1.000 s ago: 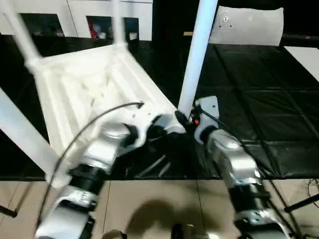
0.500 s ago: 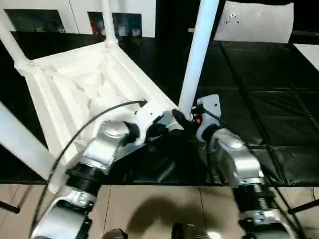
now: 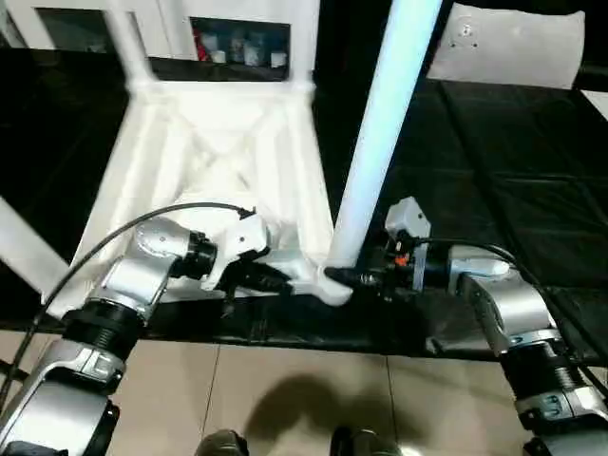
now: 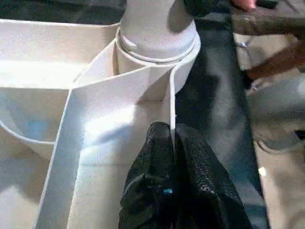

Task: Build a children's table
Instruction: Rotate leg to tighten

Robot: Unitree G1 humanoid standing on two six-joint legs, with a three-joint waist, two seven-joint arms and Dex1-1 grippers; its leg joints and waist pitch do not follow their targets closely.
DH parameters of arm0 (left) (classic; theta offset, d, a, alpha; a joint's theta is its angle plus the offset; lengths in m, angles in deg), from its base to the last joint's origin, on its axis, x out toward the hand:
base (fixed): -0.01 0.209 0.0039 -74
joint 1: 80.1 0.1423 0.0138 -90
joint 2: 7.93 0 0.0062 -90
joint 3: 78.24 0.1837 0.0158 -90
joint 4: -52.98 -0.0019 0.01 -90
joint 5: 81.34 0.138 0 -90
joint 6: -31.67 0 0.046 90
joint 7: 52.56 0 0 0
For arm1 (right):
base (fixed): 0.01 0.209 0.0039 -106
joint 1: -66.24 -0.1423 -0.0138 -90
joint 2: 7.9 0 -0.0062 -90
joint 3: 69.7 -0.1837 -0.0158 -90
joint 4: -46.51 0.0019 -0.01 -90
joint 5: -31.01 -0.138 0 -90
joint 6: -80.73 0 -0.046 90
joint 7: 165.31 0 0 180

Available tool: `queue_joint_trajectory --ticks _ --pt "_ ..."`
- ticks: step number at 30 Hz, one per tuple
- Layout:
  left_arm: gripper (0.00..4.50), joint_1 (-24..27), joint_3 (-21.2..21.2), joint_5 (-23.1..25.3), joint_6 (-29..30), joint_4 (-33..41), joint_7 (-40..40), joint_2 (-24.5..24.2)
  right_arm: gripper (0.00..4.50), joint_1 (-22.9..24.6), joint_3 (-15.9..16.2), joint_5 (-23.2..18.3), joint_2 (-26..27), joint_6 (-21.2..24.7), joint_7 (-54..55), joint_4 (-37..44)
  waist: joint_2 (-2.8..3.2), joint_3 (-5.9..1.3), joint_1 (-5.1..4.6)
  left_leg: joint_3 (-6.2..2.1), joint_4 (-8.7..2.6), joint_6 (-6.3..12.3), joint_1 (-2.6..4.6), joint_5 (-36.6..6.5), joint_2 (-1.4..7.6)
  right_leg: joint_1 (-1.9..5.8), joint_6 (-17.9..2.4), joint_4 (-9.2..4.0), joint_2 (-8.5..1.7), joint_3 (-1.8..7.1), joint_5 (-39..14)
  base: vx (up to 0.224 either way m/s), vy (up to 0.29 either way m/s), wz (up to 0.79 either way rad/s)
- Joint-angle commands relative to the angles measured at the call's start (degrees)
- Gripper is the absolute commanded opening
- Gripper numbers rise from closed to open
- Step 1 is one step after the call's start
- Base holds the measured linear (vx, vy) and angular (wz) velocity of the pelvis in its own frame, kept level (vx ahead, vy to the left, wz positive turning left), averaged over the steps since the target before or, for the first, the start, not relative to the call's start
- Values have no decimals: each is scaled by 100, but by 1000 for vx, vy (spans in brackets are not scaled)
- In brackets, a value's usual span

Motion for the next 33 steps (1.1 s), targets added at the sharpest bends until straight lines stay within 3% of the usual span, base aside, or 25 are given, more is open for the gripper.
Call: queue_joint_trajectory --ticks 1,14,22,27,31,33 --pt "0 -165 365 84 -329 -182 -586 -15 395 -224 75 -173 -146 -47 -568 -215 7 -402 0 26 -328 672 47 -541 209 418 -1516 -236 -358 268 -722 0 0 0" --pt "0 -446 508 168 -739 -612 -937 53 290 -417 373 -268 -241 -39 -1353 -424 -13 -389 105 12 -329 463 50 -757 220 385 -1320 -273 -374 272 -1326 0 0 0" --pt "0 -487 536 215 -901 -778 -980 46 221 -368 426 -350 -218 44 -1505 -383 -29 -416 115 12 -318 490 42 -604 228 394 -1352 -242 -383 270 -1143 0 0 0" --pt "0 -491 475 202 -863 -860 -881 52 209 -202 478 -425 -191 218 -1493 -123 -21 -418 120 11 -322 455 40 -662 227 398 -1306 -257 -380 271 -1247 0 0 0" --pt "0 -425 387 250 -599 -793 -401 129 207 -33 413 -342 -12 433 -898 69 -22 -406 114 6 -338 387 34 -729 231 388 -1235 -273 -385 274 -1419 0 0 0" --pt "0 -352 207 258 -110 -619 299 319 207 105 367 50 305 445 174 119 -35 -377 94 -8 -362 250 40 -867 228 367 -1108 -316 -397 281 -1787 0 0 0"
